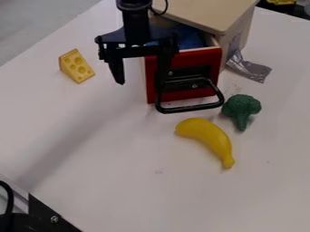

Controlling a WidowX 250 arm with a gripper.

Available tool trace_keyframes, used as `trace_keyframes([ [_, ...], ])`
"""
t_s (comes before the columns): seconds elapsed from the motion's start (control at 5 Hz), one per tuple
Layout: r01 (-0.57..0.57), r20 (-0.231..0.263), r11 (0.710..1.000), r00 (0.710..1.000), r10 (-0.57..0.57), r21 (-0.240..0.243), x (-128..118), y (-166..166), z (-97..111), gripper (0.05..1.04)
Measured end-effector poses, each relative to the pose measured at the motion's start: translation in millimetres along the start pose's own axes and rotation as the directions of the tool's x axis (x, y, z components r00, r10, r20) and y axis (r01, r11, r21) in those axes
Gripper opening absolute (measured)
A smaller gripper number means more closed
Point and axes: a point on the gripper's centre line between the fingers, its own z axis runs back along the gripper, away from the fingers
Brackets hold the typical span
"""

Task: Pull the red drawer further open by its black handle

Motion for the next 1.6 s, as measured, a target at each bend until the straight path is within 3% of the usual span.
trace_keyframes([
  [0.8, 0.009, 0.026, 1.0, 1.0, -0.008, -0.005, -11, -2, -14, 0.999],
  [1.2, -0.016, 0.046, 0.999, 0.999, 0.018, -0.031, -14, -3, -25, 0.999],
  [1.6, -0.042, 0.035, 0.999, 0.998, 0.043, -0.032, -14, -5, -40, 0.999],
])
